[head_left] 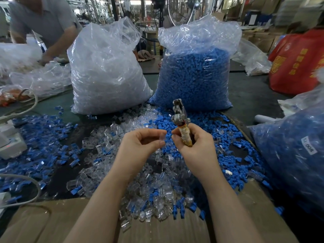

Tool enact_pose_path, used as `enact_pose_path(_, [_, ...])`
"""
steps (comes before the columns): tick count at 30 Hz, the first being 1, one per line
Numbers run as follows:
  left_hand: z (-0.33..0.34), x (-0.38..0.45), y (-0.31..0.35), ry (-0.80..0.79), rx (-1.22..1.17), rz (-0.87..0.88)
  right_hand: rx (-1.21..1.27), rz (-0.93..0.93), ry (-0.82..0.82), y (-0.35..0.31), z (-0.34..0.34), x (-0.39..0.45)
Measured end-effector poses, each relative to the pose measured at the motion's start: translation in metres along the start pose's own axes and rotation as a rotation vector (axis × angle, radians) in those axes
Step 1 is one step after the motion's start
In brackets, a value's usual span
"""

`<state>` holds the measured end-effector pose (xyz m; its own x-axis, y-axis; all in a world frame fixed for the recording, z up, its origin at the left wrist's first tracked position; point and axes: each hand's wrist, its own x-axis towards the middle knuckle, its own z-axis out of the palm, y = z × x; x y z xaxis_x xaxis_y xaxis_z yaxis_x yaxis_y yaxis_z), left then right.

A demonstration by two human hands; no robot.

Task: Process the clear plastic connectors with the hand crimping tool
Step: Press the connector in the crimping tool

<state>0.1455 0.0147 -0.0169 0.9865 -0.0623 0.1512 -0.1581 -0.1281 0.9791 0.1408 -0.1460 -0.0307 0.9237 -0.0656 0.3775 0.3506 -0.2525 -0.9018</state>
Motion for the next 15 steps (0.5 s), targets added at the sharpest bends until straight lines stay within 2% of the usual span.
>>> enact_pose_path(6, [-0.0007, 0.0004, -0.0008, -0.035, 0.012, 0.007, -0.026, 0.015, 0.004, 0.0019, 0.0017, -0.0004])
enact_pose_path(15, [0.0012, 0.0013, -0.0017, 0.003, 0.012, 0.017, -0.054, 0.02, 0.008, 0.0032, 0.0025, -0.0006])
